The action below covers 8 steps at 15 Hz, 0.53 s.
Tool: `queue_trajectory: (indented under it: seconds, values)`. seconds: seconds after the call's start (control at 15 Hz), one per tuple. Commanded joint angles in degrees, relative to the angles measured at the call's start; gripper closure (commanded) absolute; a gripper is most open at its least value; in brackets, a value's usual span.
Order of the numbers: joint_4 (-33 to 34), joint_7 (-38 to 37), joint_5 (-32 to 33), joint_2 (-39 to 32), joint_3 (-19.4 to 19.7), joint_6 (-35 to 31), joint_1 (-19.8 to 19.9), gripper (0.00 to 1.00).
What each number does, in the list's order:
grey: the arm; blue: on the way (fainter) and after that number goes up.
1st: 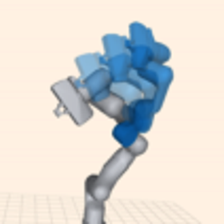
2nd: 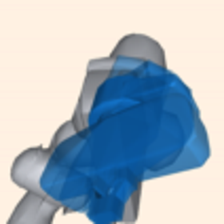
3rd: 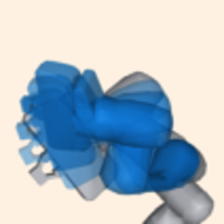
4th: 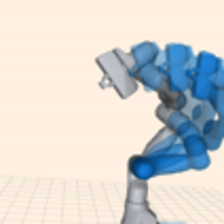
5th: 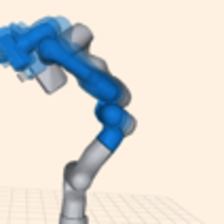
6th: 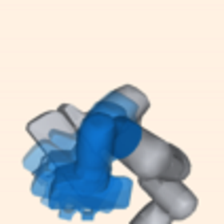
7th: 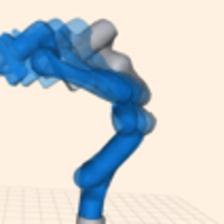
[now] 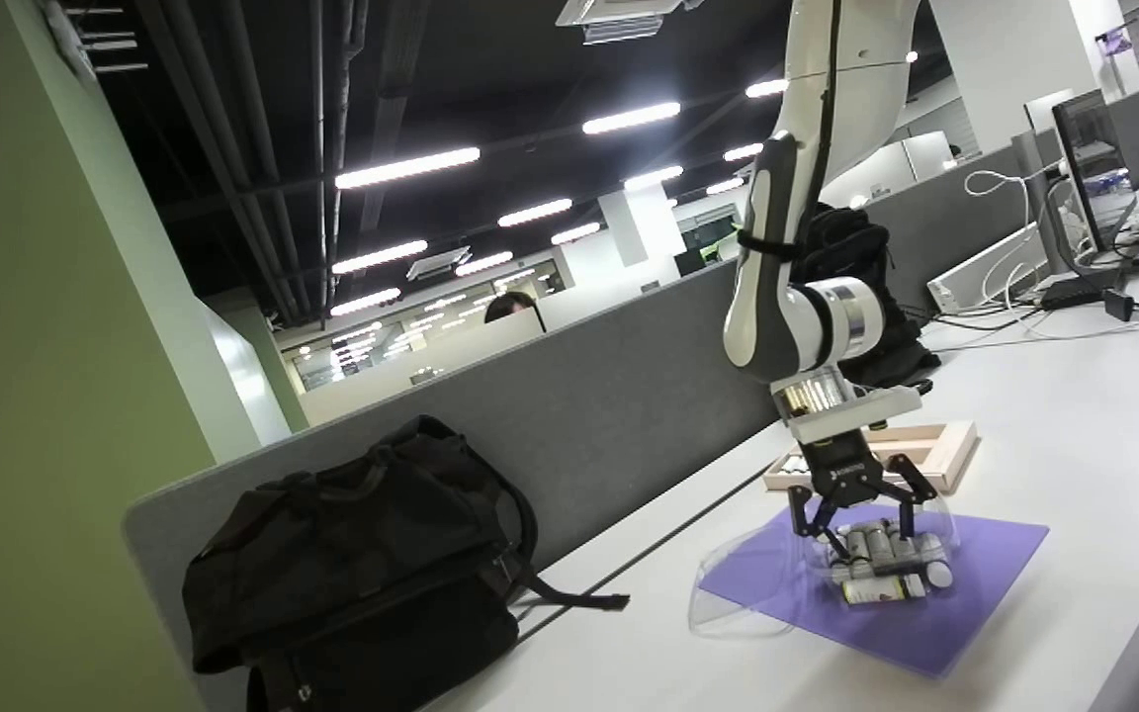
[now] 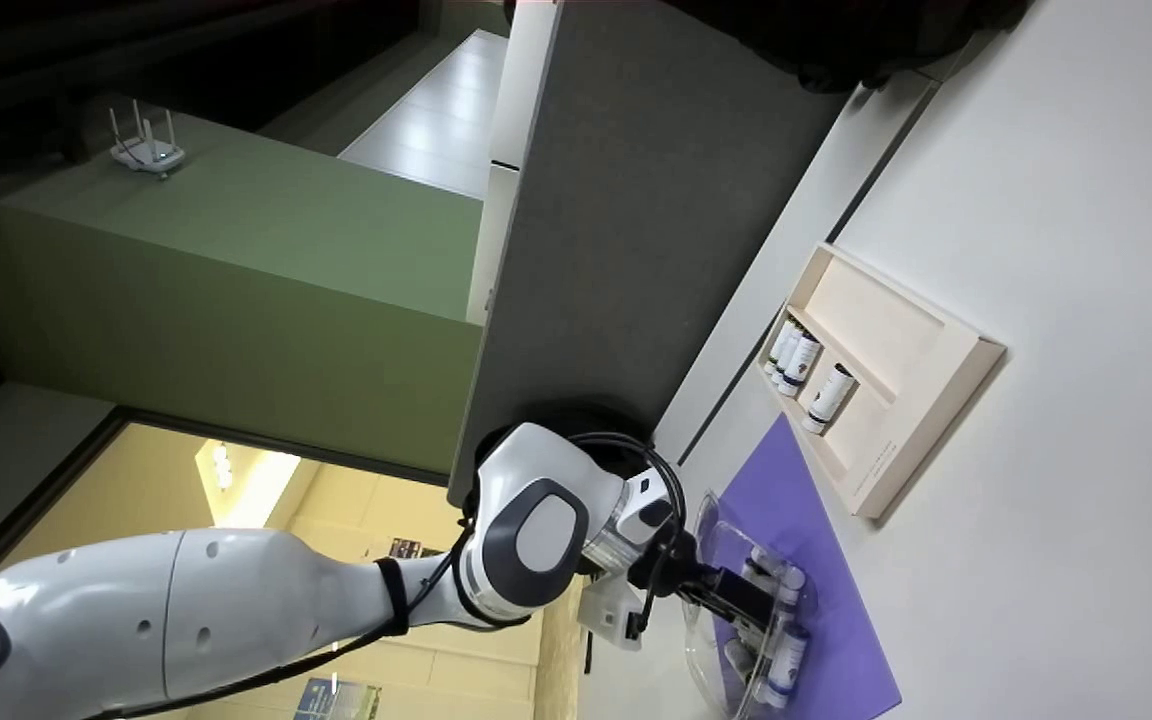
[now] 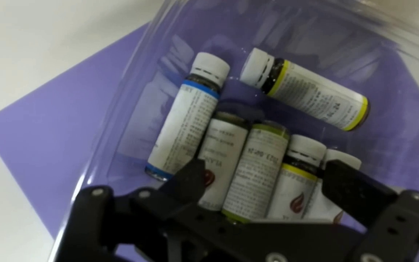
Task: Take one bottle out of the box and put it on the counter
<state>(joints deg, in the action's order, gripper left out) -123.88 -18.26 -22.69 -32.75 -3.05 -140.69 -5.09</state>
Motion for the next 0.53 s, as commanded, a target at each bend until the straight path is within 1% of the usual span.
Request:
queue_trajectory:
  seconds: [0.0,0.2,0.47]
  values:
    - [1.4,-2.1,2.4,-2.4,1.2,1.0,-0.7,0.33]
    - [1.9,-2.0,2.3,-2.2,1.2,1.8,-0.5,0.49]
    - [2.4,-1.3,1.6,-1.5,0.8,3.0,0.0,0.73]
